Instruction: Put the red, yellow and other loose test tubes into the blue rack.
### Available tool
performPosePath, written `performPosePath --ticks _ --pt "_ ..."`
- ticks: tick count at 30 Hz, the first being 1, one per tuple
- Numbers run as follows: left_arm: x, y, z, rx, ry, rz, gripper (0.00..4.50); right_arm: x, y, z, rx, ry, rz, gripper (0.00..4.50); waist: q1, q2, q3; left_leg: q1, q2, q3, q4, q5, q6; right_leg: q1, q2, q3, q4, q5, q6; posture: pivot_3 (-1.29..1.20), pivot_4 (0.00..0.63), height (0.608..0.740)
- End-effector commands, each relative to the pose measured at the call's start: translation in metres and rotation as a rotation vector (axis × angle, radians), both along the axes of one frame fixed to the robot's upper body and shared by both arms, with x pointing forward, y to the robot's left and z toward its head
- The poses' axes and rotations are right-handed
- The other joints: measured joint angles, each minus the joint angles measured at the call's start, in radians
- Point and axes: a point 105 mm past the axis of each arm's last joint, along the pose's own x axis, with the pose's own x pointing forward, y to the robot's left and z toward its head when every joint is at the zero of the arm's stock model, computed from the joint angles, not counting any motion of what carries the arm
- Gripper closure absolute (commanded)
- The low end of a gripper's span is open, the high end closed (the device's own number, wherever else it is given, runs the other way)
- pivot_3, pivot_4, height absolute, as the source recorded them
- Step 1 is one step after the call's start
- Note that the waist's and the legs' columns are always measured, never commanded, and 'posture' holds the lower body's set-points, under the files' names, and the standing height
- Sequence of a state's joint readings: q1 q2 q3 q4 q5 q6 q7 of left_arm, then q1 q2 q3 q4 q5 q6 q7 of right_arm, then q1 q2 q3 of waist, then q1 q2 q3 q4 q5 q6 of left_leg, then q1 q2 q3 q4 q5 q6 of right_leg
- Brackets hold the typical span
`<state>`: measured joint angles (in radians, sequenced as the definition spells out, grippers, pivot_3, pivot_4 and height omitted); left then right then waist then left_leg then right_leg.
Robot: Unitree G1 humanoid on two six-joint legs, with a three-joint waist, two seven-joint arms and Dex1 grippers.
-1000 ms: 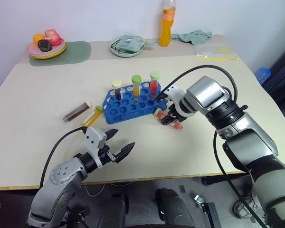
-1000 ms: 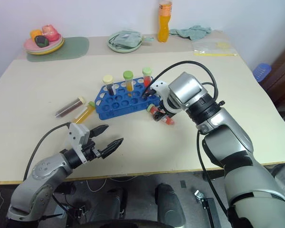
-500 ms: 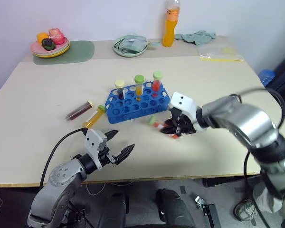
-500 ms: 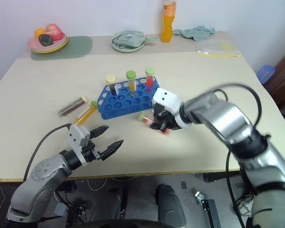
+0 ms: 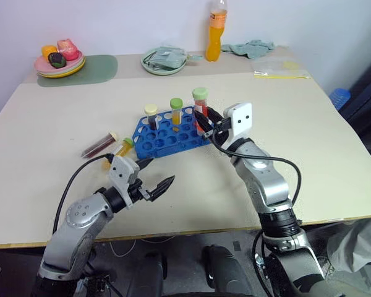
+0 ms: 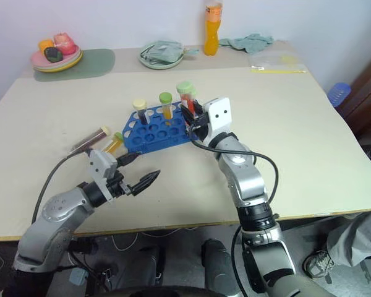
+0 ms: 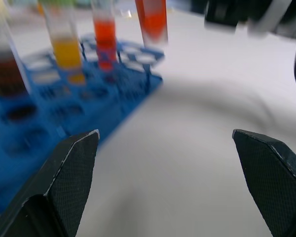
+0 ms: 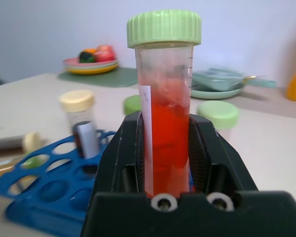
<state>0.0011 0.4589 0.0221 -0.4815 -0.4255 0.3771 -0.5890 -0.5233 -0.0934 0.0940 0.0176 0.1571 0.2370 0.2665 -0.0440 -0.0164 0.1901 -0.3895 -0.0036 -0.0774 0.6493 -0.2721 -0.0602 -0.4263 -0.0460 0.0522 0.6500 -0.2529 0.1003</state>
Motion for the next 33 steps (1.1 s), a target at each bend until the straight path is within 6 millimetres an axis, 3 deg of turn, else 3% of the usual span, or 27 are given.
performPosePath --ticks 1,17,30,33 --pt "-0.003 -0.002 0.011 0.004 -0.048 -0.022 0.00 0.004 -0.001 0.013 0.037 -0.056 -0.026 3.69 0.000 0.000 0.000 0.000 0.000 0.000 0.000 0.000 0.000 0.000 0.000 0.000 0.000 0.000 0.000 0.00 0.150 0.740" --pt "-0.007 -0.010 0.011 0.000 -0.042 -0.041 0.00 0.027 -0.018 -0.008 0.039 -0.034 -0.151 3.69 0.001 0.000 0.000 0.000 0.000 0.000 0.000 0.000 0.000 0.000 0.000 0.000 0.000 0.000 0.000 0.00 0.150 0.740" --pt "-0.007 -0.008 0.011 0.001 -0.036 -0.035 0.00 0.024 -0.005 -0.017 0.054 -0.042 -0.104 3.69 -0.001 0.000 0.000 0.000 0.000 0.000 0.000 0.000 0.000 0.000 0.000 0.000 0.000 0.000 0.000 0.00 0.150 0.740" --pt "-0.006 -0.007 0.011 0.001 -0.035 -0.022 0.00 0.022 -0.004 -0.013 0.073 -0.063 -0.091 2.34 -0.001 0.000 0.000 0.000 0.000 0.000 0.000 0.000 0.000 0.000 0.000 0.000 0.000 0.000 0.000 0.00 0.150 0.740"
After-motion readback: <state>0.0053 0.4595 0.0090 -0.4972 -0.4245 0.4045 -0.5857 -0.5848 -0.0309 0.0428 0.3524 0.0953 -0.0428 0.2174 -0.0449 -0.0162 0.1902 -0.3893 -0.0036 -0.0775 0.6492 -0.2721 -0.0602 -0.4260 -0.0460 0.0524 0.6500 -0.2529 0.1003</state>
